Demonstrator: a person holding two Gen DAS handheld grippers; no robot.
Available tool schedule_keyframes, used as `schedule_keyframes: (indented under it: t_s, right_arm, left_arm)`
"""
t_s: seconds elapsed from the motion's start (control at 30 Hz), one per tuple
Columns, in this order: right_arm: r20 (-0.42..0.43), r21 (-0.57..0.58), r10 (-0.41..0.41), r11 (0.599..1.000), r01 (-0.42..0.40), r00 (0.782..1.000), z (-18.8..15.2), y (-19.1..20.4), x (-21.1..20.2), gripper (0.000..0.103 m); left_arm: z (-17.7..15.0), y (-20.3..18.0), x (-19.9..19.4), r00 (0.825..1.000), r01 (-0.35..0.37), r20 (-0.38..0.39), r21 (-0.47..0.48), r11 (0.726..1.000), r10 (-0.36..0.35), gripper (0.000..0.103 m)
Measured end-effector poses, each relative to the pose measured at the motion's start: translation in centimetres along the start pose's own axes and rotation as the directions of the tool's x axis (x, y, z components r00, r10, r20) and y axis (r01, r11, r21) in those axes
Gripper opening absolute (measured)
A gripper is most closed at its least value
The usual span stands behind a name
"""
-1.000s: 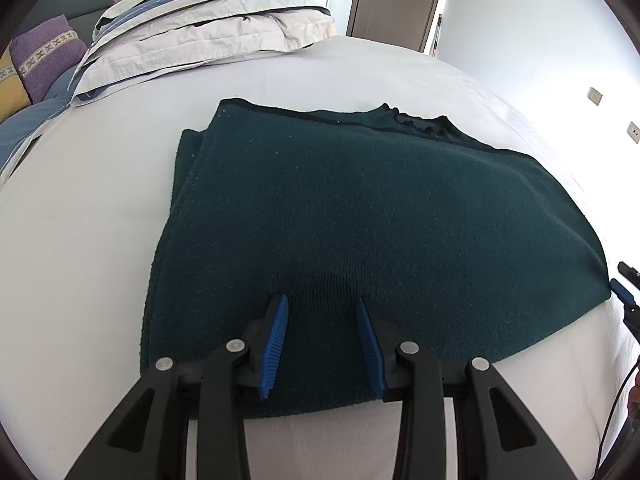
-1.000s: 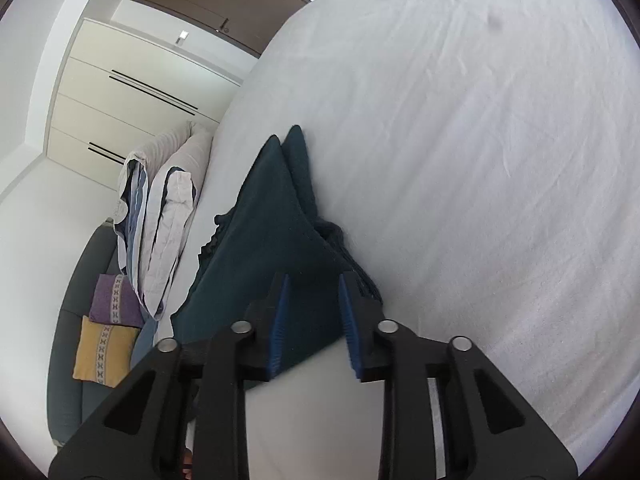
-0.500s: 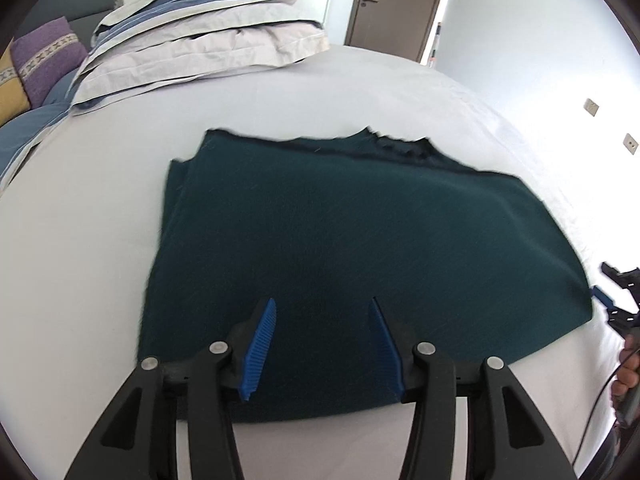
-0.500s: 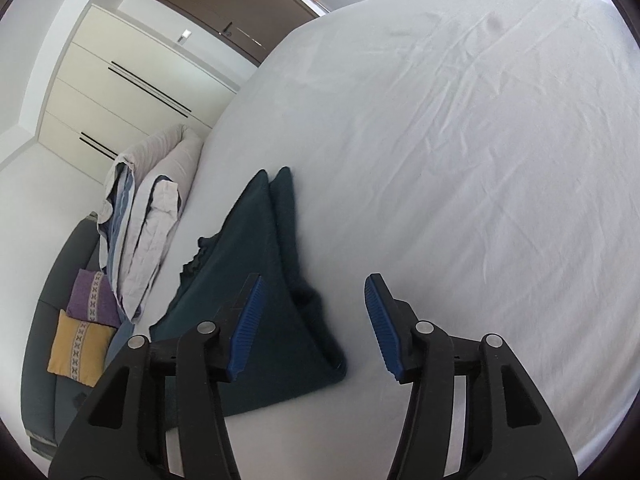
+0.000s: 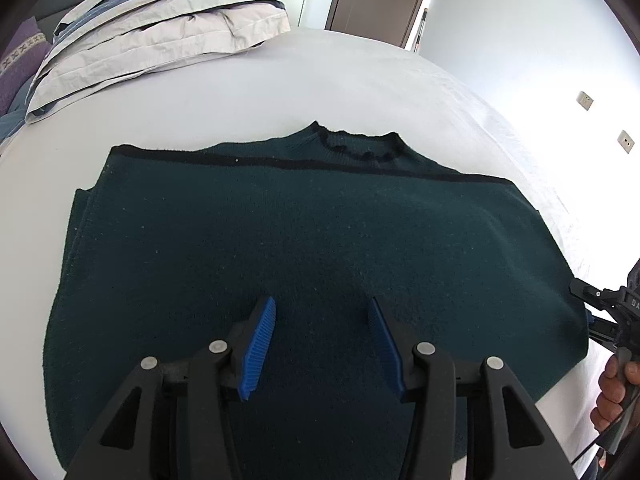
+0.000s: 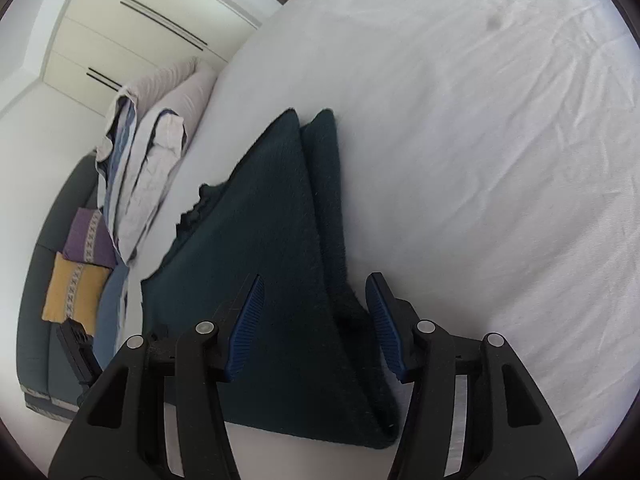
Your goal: Fold small clothes
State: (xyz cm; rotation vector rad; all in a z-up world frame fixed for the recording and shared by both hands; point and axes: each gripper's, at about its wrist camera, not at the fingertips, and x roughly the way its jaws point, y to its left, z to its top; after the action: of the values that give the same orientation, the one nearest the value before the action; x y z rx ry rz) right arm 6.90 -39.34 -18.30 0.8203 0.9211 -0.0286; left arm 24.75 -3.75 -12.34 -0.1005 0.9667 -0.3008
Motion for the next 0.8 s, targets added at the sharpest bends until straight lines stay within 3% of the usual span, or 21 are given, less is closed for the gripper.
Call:
schedule_keyframes:
  t_s: [0.13,0.3,0.4,0.63,0.8]
  right_arm:
    - [-0.050,0.046,0.044,0.998,-0.042,0.998,-0.1,0.2,0.5,0.048]
    - [-0.093,0.057,0.029,0.998,-0.024,0.995,-1.0,0.8,1.4,0.026]
    - [-0.088,0.093,0.043,0.995,-0.035,0.995,-1.5,0.3,1.6,0.021]
    - [-0.044,0.131,0.046,0.991,-0.040,0.998,-2.3,0.0,1.5,0.017]
    - [-0.012,0.083,-0.021,0.996,0.022,1.000,-2.5,1.6,1.1,0.016]
  left_arm:
    - [-0.4,0.5,0.2,1.000,0.015,0.001,0.009,1.000,-0.015,0.052]
    - [-0.4,1.5,0.5,0.998,0.063,0.002,-0.037,0.997,-0.063,0.051]
    - [-0.2,1.8,0.6,0.997,0.078,-0.008,-0.060,0.995,-0.078,0.051]
    - [-0.1,1.9,0.9,0.996,0.081,-0.015,-0.089,0.993,-0.082,0.051]
    - [0.0,2.1,1.1,0.995,0.095,-0.021,-0.098,0.991,-0.098,0.051]
